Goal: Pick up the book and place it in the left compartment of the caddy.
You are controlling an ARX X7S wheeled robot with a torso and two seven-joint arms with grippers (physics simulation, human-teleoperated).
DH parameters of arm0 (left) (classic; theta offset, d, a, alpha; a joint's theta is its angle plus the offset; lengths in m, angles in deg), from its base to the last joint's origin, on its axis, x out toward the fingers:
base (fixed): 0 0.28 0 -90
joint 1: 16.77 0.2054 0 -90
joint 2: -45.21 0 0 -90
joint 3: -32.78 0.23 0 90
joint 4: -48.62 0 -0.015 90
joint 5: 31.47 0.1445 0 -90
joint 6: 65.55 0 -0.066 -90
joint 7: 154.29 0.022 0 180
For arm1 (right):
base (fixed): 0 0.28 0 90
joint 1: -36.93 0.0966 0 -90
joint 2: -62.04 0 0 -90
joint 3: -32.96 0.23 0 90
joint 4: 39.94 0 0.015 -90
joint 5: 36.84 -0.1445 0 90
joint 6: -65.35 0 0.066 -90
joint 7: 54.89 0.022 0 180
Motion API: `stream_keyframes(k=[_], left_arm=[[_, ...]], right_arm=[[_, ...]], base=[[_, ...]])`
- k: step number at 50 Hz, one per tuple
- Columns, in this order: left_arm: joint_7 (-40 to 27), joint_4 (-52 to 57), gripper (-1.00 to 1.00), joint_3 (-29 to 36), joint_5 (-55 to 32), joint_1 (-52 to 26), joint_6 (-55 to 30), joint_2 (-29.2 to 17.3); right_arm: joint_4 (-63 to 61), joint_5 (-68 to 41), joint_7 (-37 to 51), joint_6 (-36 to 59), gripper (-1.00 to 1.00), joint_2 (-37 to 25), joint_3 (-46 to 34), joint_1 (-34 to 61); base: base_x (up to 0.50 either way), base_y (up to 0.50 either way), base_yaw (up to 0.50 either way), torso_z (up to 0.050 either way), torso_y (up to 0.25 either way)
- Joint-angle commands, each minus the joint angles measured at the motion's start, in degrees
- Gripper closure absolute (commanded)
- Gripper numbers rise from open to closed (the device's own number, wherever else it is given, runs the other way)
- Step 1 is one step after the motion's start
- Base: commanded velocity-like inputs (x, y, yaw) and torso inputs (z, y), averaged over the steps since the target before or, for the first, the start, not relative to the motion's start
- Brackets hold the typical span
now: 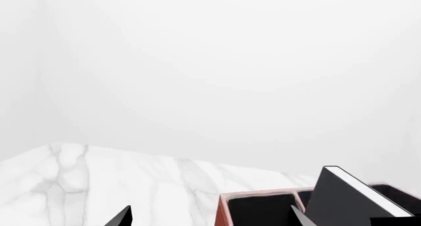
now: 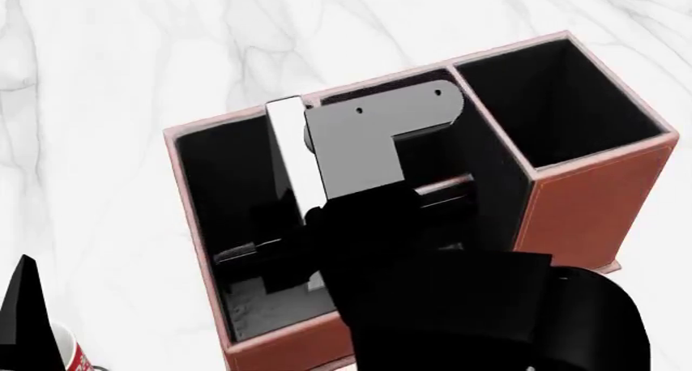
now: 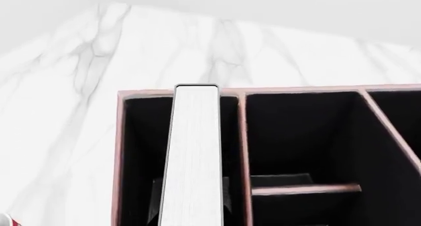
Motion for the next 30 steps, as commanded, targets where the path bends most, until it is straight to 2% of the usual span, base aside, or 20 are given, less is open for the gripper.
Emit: stream_keyframes(k=[1, 30], left_arm=[[-0.12, -0.17, -1.00, 0.08, -0.03, 0.05, 0.21, -0.16], [-0.82, -0.19, -1.00, -0.30, -0.54, 0.25, 0.56, -0.66]], right_arm=[[2.38, 3.36, -3.22, -0.50, 1.00, 0.27, -2.31, 1.36], [10.05, 10.62, -10.28, -6.43, 1.00, 0.97, -7.82, 2.61]], base=[[0.00, 0.00, 0.00, 0.000, 0.000], [0.00, 0.00, 0.00, 0.000, 0.002]])
